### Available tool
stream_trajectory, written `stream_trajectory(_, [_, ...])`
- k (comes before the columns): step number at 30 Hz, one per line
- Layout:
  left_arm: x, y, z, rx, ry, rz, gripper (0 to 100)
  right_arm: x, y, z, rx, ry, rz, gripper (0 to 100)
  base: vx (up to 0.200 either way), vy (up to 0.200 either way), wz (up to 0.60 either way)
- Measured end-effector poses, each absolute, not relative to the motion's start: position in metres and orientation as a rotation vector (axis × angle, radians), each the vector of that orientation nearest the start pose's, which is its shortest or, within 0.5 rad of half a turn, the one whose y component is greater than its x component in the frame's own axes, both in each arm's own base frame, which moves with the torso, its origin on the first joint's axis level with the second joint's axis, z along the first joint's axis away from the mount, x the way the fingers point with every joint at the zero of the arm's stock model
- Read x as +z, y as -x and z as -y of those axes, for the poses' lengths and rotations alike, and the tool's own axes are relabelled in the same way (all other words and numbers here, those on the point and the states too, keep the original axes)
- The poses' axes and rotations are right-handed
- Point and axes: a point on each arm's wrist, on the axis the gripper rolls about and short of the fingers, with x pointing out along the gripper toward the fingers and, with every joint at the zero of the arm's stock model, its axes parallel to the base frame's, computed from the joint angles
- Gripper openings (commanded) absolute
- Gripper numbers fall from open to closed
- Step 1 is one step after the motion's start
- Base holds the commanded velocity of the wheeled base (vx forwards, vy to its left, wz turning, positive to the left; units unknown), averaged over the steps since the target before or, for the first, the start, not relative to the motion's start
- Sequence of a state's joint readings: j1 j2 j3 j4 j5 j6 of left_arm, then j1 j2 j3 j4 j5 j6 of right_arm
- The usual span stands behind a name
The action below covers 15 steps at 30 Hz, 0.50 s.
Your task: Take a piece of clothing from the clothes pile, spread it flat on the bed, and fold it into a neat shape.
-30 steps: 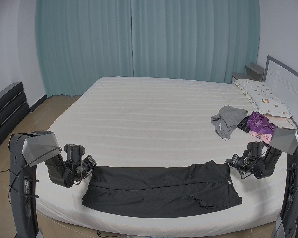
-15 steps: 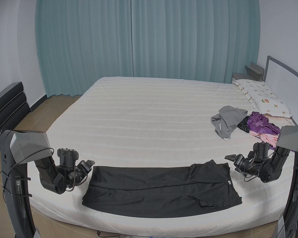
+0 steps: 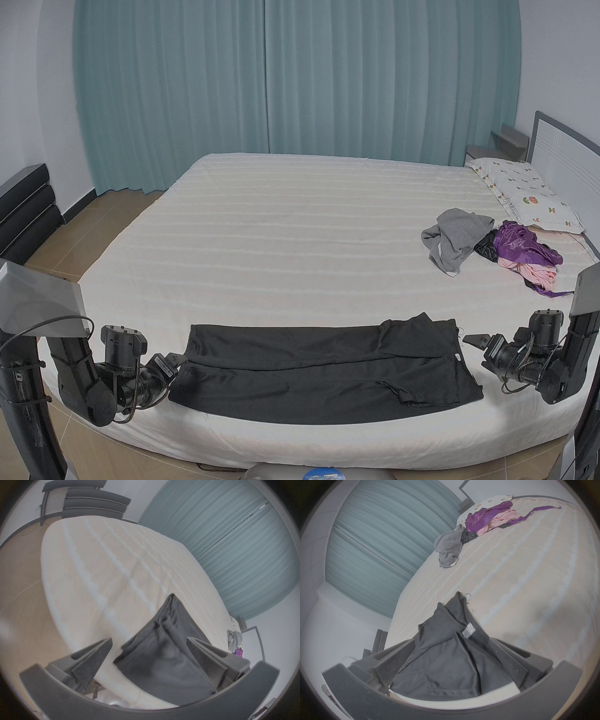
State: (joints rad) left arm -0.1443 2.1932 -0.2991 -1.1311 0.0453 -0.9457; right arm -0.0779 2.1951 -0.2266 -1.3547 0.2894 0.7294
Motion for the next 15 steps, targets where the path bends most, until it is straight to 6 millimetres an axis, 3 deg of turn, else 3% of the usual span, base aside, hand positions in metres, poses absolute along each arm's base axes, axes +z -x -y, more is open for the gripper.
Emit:
stream_trajectory(8, [-0.02, -0.252, 0.044, 0.268, 0.794, -0.754, 100, -0.01, -0.244, 0.013, -0.006, -0.826, -0.632, 100, 0.0, 0.0, 0.0])
stream_trajectory(15, [-0.033, -0.266, 0.049, 0.275, 0.721, -0.679, 100, -0.023, -0.235, 0.01, -0.026, -0.834, -0.708, 100, 0.0, 0.0, 0.0])
